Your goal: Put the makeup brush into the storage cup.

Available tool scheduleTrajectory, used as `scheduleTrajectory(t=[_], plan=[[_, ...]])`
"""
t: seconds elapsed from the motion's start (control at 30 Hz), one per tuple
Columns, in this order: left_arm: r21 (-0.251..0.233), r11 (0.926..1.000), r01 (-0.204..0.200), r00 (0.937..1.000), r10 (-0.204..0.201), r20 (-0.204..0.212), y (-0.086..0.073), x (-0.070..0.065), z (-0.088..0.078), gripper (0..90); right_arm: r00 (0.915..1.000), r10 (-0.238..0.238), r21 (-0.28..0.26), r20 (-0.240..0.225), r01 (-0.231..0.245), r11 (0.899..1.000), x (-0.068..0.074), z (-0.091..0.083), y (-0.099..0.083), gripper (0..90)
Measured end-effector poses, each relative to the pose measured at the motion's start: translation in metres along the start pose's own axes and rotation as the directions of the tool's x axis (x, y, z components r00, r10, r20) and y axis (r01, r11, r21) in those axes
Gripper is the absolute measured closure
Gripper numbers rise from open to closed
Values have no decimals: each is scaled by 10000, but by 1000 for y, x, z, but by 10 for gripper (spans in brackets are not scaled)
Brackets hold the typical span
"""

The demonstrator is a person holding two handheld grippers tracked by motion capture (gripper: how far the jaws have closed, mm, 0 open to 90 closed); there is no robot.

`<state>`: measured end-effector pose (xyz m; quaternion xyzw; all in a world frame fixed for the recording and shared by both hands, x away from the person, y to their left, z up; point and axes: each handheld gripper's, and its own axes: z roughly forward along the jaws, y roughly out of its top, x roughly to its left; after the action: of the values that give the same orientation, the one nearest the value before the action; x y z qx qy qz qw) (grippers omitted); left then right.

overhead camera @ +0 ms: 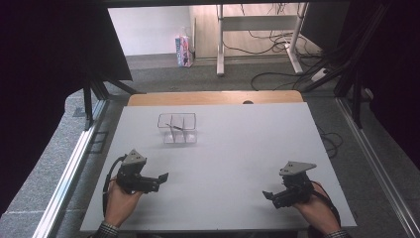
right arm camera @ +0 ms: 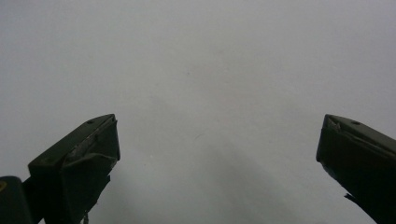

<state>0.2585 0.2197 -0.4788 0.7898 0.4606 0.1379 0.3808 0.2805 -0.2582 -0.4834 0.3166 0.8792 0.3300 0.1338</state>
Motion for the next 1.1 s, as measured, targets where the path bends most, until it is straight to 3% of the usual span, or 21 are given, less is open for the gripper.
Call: scheduleTrajectory(t=[1.1], plan=[[-36, 9998, 201, 9983, -202, -540, -26, 7, -23, 3, 9999, 100, -4, -11, -100, 9999, -1, 0, 0, 0]])
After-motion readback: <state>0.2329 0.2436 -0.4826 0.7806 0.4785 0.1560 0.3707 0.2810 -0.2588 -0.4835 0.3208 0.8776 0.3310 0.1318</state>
